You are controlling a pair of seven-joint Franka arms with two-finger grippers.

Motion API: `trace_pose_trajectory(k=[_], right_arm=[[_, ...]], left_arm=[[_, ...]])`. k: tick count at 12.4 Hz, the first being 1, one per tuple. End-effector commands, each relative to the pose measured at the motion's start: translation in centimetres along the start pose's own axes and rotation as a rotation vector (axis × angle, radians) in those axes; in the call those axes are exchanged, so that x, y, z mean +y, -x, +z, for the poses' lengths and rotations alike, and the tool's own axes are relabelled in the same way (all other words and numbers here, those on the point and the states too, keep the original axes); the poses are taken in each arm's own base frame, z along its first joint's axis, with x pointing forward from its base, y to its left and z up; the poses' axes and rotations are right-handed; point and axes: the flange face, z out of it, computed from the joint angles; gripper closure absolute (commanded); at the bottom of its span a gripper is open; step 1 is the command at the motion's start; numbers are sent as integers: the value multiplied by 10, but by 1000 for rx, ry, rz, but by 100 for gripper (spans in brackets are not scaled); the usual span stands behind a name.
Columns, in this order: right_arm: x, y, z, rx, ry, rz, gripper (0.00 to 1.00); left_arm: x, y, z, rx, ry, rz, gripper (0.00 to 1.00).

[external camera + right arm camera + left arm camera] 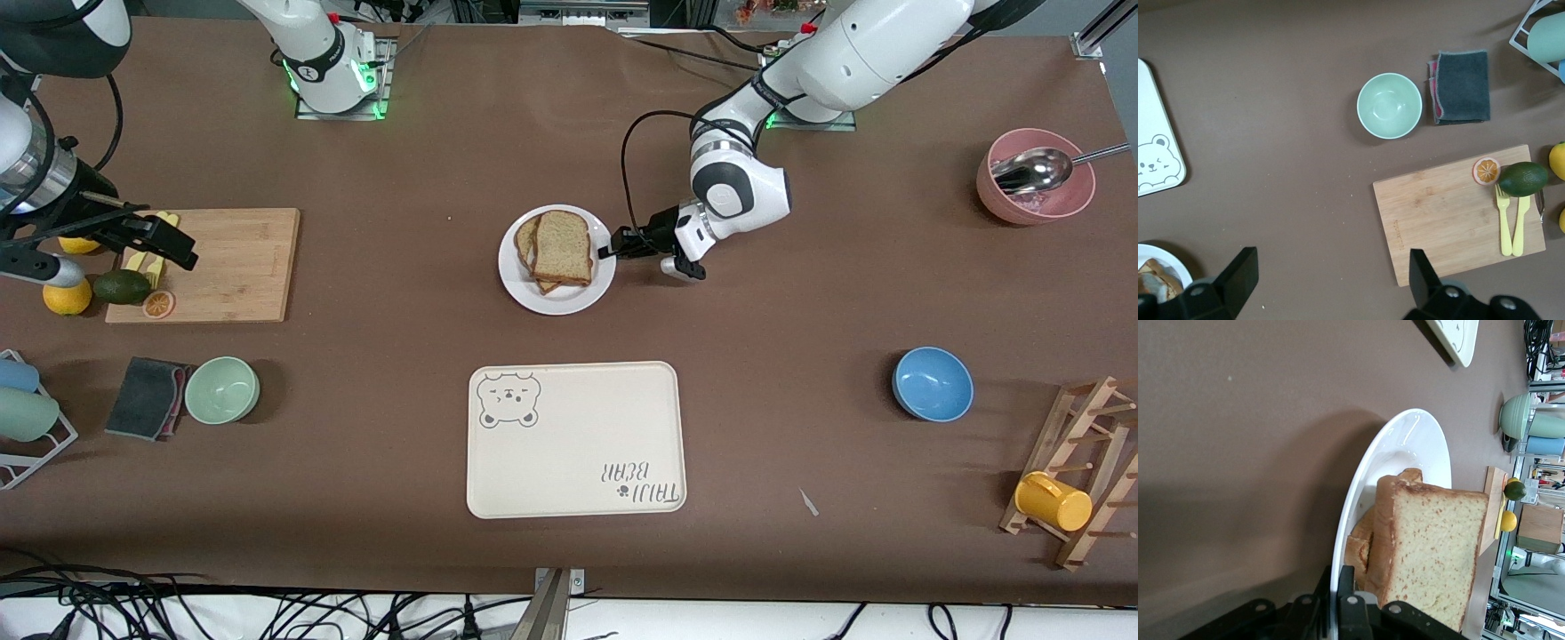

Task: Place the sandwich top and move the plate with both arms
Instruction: 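Slide the plate with the left gripper onto the bear tray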

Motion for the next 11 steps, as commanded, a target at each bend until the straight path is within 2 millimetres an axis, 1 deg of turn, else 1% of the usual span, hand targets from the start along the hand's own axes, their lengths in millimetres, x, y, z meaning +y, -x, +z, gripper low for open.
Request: trace_pose_trajectory(k=[1, 4, 6, 7, 8, 9, 10, 11], right_arm=[[-1, 2, 3, 0, -19, 4, 0], [-3, 0, 3, -2, -31, 7, 0], [-5, 5, 1, -31, -59, -2, 0], [-3, 11, -2, -68, -48, 0, 0], [-2, 12, -11, -76, -45, -12, 0], [-1, 14, -16, -80, -38, -25, 0], [0, 13, -19, -73, -37, -38, 0], [-1, 14, -19, -74, -40, -42, 0]], left_arm=[[8, -21, -13, 75, 5, -5, 100], [18, -45, -24, 122, 31, -5, 100], [23, -64, -33, 155, 45, 4, 100], [26, -72, -36, 169, 52, 8, 100], [28, -83, -40, 196, 44, 10, 100], [35, -93, -43, 219, 46, 14, 100], [40, -102, -46, 242, 44, 16, 100], [47, -117, -50, 277, 37, 17, 100]])
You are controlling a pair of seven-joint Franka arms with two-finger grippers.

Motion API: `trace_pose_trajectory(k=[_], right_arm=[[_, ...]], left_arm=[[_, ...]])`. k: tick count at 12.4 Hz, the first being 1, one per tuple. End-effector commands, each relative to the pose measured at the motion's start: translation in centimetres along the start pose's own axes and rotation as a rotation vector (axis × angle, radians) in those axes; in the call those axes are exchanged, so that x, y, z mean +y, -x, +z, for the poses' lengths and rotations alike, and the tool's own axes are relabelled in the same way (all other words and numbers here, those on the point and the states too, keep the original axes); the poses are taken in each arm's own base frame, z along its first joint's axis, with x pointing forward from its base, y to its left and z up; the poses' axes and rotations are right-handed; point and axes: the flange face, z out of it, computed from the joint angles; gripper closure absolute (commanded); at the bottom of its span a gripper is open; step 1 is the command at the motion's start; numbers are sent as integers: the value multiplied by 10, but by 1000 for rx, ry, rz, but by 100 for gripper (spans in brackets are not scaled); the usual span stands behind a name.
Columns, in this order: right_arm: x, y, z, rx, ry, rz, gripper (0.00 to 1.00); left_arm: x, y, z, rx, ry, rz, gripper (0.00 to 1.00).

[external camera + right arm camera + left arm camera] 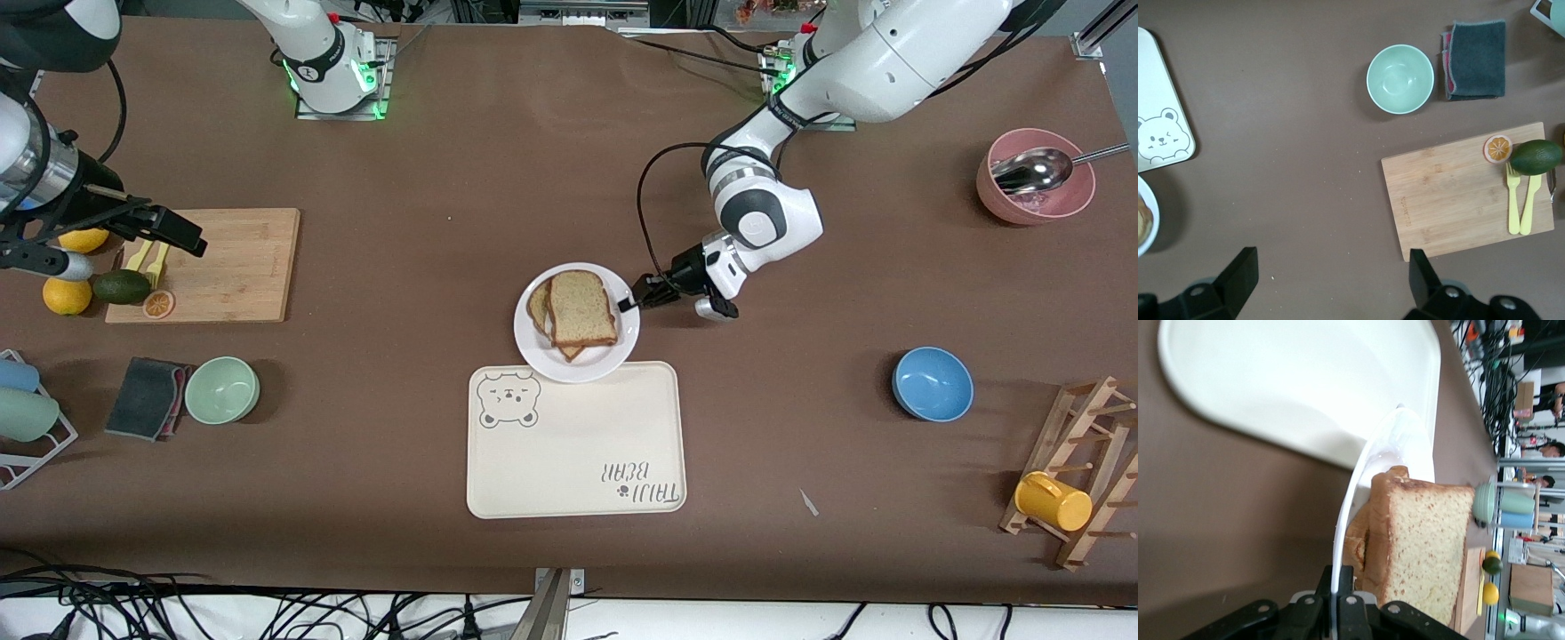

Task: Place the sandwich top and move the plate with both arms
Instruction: 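Slide the plate with the left gripper onto the bear tray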

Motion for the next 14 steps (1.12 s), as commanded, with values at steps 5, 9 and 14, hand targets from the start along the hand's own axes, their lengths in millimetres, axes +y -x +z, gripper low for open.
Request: trace_pose_trajectory(k=[5, 9, 14], right_arm=[[3, 11, -24, 20, -10, -25, 0], [3, 11, -42, 51, -17, -27, 0], [5, 12, -44, 44, -15, -27, 0]], left_arm=[[35, -88, 32, 181, 54, -59, 100], [30, -122, 57, 248, 46, -97, 100], [30, -98, 80, 204, 34, -85, 100]])
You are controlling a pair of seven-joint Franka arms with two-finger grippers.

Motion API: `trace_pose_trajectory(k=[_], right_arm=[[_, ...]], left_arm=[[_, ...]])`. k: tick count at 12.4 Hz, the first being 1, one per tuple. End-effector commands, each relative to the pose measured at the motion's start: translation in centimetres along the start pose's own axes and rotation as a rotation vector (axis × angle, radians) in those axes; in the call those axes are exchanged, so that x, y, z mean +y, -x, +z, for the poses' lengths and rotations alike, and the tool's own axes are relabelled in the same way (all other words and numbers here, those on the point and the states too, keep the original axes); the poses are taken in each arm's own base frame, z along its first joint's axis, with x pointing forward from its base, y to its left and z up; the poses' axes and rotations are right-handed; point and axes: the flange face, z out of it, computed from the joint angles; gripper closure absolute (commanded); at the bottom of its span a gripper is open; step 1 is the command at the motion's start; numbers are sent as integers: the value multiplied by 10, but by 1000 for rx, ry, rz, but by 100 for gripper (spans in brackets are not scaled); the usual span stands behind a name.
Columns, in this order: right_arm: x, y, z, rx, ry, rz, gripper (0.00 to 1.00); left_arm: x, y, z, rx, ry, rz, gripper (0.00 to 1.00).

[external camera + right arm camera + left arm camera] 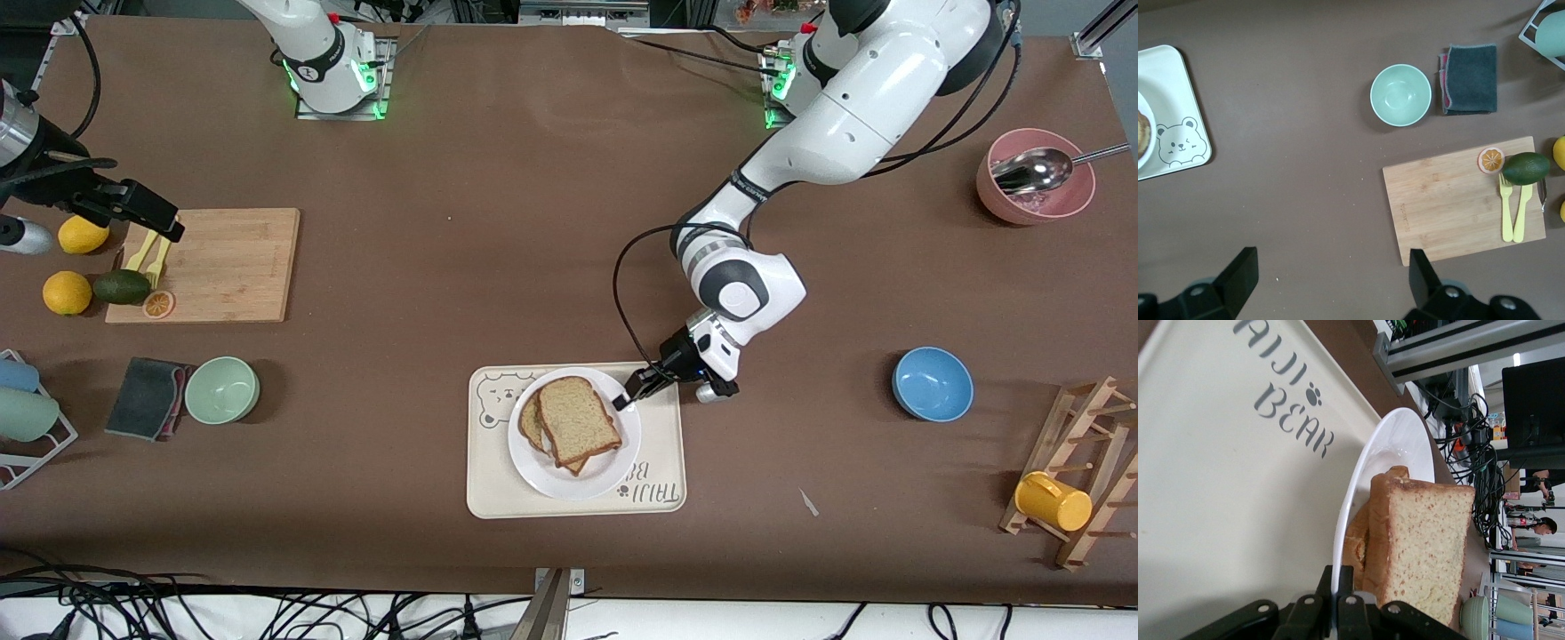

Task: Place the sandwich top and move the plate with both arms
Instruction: 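Open the left gripper and lift it off the plate rim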

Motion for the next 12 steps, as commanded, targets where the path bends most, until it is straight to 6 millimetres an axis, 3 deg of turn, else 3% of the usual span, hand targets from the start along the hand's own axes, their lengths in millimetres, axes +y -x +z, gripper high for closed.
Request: trace_pose_trajectory(k=[1, 3, 5, 7, 11, 12], right_arm=[[3, 4, -9, -5, -2, -16, 0], [4, 6, -7, -24, 0, -14, 0], [4, 6, -8, -25, 1, -11, 0], [4, 6, -8, -24, 3, -10, 0], [5, 5, -8, -17, 14, -7, 0], [6, 5, -7, -15, 29, -9, 0]], left_arm=[[7, 4, 9, 12, 7, -14, 100], [1, 6, 11, 9, 1, -21, 100], [0, -4, 7, 26, 2, -25, 75], [4, -14, 5, 45, 13, -30, 42], [7, -35, -2, 80, 16, -33, 2], [8, -38, -4, 84, 18, -34, 1]])
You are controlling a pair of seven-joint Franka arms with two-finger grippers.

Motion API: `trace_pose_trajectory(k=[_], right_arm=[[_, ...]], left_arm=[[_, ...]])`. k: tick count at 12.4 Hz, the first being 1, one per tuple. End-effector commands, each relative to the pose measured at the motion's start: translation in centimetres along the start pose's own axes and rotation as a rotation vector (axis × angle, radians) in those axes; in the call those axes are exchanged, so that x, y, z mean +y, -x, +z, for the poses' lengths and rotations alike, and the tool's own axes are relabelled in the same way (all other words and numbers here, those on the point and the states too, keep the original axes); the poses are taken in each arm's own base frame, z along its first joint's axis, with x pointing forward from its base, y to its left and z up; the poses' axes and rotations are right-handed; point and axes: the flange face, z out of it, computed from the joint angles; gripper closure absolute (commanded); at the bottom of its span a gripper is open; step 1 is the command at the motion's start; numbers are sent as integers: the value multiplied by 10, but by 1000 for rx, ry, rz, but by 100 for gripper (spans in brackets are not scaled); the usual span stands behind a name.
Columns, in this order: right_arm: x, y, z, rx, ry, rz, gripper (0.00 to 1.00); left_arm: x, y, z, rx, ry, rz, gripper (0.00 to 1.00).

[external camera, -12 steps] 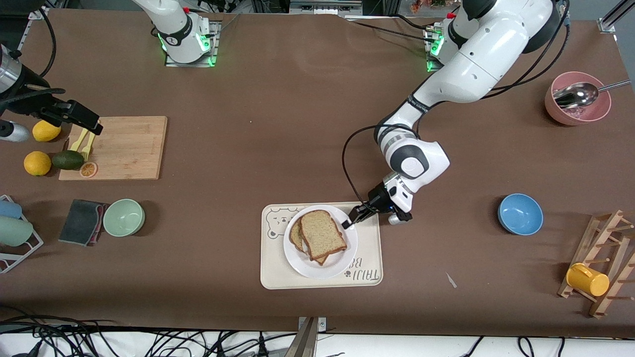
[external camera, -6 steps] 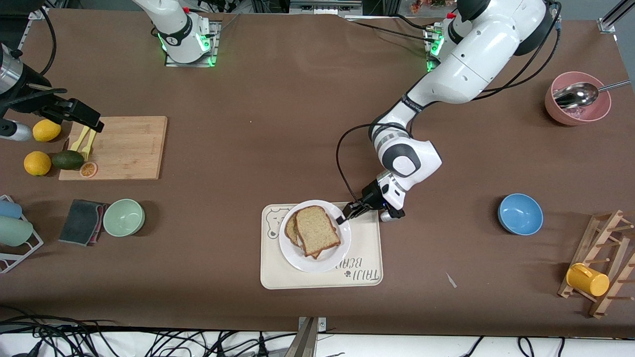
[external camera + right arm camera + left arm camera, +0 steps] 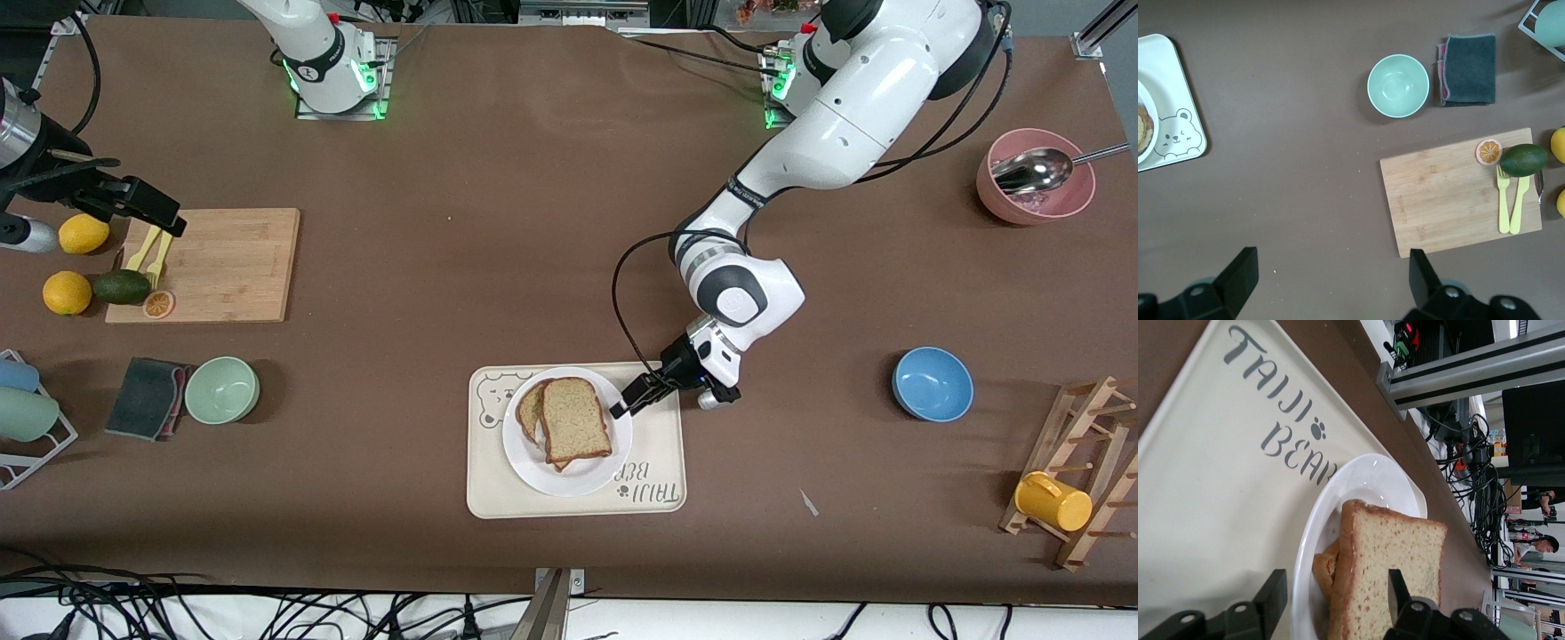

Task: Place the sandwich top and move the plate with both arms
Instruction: 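Open the left gripper and lift it off the plate rim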

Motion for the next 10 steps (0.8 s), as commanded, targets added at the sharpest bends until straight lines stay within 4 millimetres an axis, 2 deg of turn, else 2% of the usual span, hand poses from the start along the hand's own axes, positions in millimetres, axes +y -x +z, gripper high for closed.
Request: trace_pose_trajectory(k=[1, 2, 5, 7, 10], right_arm=[[5, 2, -9, 8, 26, -8, 0], [4, 3, -8, 6, 25, -9, 0], [3, 2, -8, 12, 15, -9, 0], [3, -1, -7, 16, 18, -8, 0], [0, 0, -7, 17, 11, -1, 0]], left_arm=[[9, -13, -2, 36, 20, -21, 1], [9, -27, -8, 53, 24, -16, 1], [10, -33, -11, 56, 25, -1, 0], [12, -44, -18, 73, 31, -4, 0], [20, -68, -39, 108, 45, 1, 0]])
